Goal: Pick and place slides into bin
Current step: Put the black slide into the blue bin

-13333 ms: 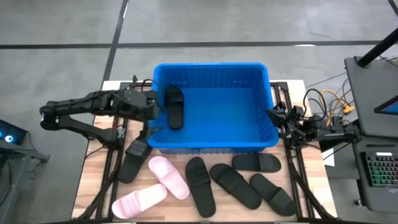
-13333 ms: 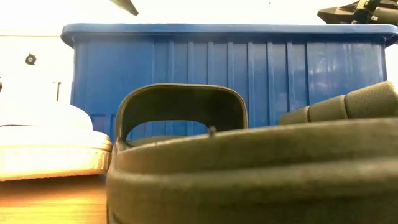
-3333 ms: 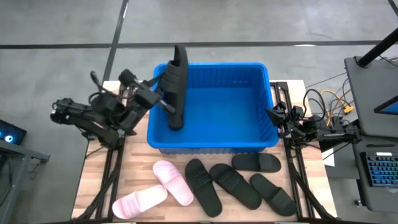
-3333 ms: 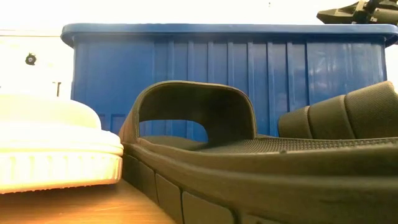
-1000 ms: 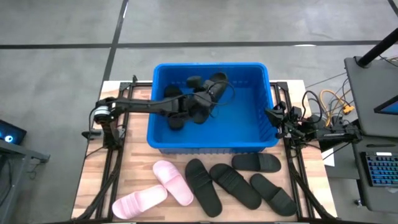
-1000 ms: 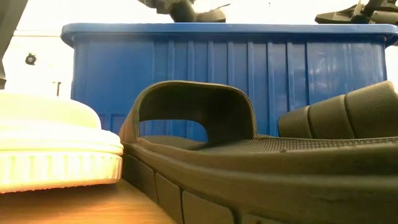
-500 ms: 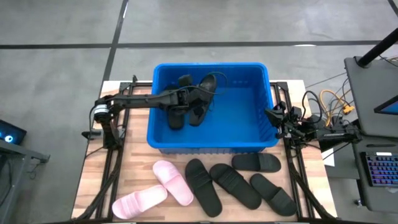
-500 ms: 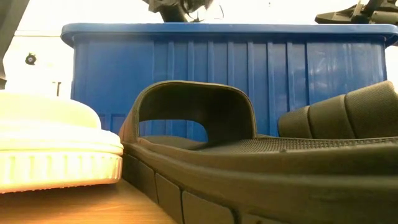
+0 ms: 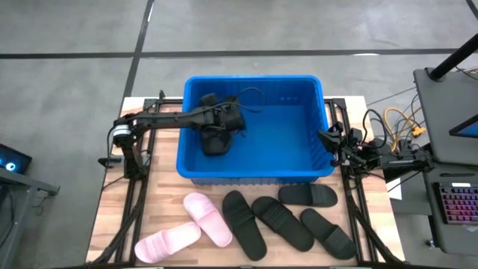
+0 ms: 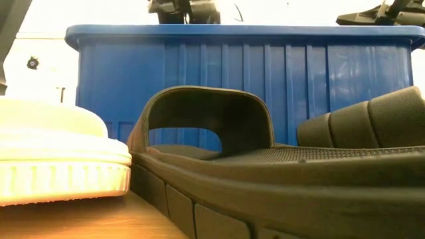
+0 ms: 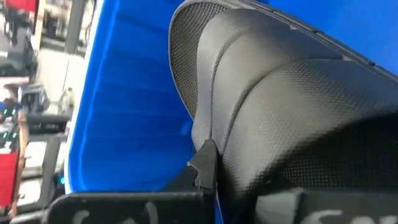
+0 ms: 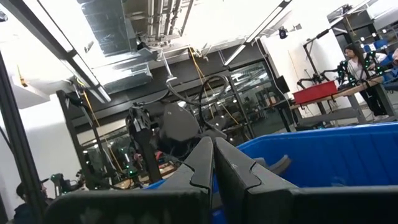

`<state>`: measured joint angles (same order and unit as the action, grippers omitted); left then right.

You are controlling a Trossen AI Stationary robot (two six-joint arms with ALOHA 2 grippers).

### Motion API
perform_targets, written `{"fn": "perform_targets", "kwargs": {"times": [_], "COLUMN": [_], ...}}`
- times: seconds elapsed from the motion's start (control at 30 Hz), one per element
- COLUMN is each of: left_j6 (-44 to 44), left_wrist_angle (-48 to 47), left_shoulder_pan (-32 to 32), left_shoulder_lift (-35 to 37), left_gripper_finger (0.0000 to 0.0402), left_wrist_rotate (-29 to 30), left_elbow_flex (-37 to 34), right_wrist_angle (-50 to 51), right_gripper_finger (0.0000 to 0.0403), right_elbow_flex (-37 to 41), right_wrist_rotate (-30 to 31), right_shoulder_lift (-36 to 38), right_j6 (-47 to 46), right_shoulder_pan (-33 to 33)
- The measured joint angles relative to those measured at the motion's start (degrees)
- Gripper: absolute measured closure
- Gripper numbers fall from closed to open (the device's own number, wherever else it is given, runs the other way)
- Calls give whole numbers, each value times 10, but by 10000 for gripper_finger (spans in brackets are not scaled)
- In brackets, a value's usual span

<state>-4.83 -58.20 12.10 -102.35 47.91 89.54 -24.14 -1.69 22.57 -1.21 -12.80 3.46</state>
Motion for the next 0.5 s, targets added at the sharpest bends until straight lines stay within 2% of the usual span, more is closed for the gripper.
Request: {"fn": "perform_targets", "kwargs": {"times": [0.13, 0.5], "left_j6": [-28, -28], "left_wrist_angle": [-29, -54], "left_shoulder_pan": [8, 26], "left_shoulder_lift": [-3, -3], "left_gripper_finger": [401, 401], "left_wrist_rotate": [7, 6], "left_elbow_flex": [0, -9], "right_wrist_angle": [1, 0], "right_gripper_finger": [394, 394], "right_elbow_flex": [0, 0], "right_wrist_rotate": [0, 0], "right_shoulder_lift": [0, 0], "right_j6": [8, 9], "right_shoulder_pan": [0, 0]}}
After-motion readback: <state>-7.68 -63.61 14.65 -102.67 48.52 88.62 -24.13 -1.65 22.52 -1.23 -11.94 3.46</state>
